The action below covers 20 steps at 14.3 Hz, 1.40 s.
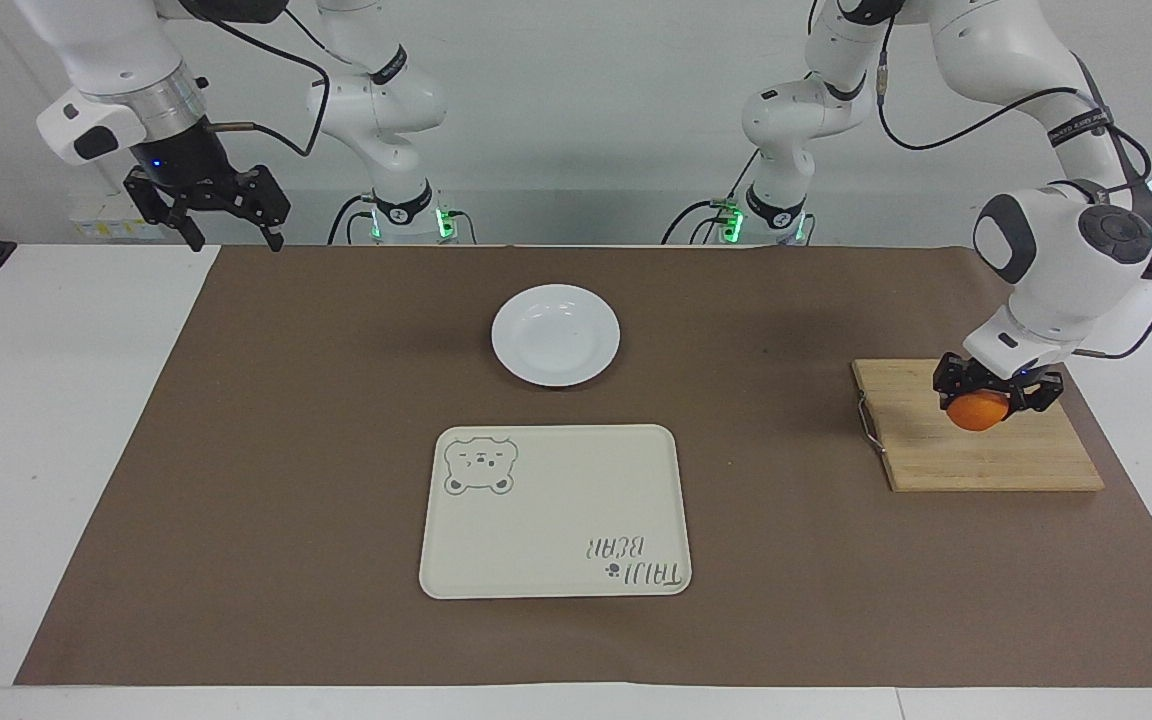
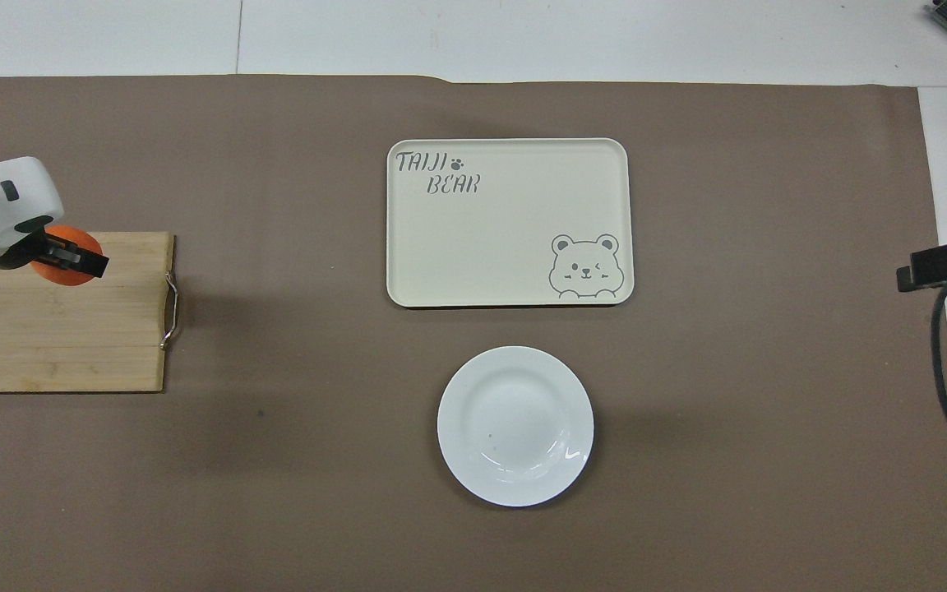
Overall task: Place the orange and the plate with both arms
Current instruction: 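Lift the orange with the left gripper and carry it over the plate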
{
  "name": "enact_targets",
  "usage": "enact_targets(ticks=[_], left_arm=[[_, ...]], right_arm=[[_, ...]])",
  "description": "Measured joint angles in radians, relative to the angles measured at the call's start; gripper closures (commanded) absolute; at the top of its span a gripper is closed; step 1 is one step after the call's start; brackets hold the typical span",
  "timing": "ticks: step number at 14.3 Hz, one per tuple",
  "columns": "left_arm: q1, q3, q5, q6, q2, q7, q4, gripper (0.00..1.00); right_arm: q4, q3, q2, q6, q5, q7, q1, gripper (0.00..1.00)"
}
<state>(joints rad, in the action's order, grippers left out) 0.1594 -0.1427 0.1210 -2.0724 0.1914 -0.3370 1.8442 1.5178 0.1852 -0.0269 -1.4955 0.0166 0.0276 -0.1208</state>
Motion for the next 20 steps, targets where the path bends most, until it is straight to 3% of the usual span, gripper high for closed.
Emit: enact_targets(ticks=[10,16,20], left_arm=[[-0.322,-0.008,-0.01,0.006,-0.001,0.339,0.0,1.0],[-0.556,-0.011,-0.041,0.004,-0.002,0.652,0.0,1.0],[-0.692,-0.011,-0.041,-0.087,0.009,0.844,0.045,1.0]], right_arm=[[0.001,0.001,-0.001,-0.004,0.0,0.0,0.002,0.0],[0.001,0.001,-0.001,-0.004,0.0,0.0,0.002,0.0],[0.003,0.001,-0.001,-0.004,0.0,0.0,0.006,0.0]])
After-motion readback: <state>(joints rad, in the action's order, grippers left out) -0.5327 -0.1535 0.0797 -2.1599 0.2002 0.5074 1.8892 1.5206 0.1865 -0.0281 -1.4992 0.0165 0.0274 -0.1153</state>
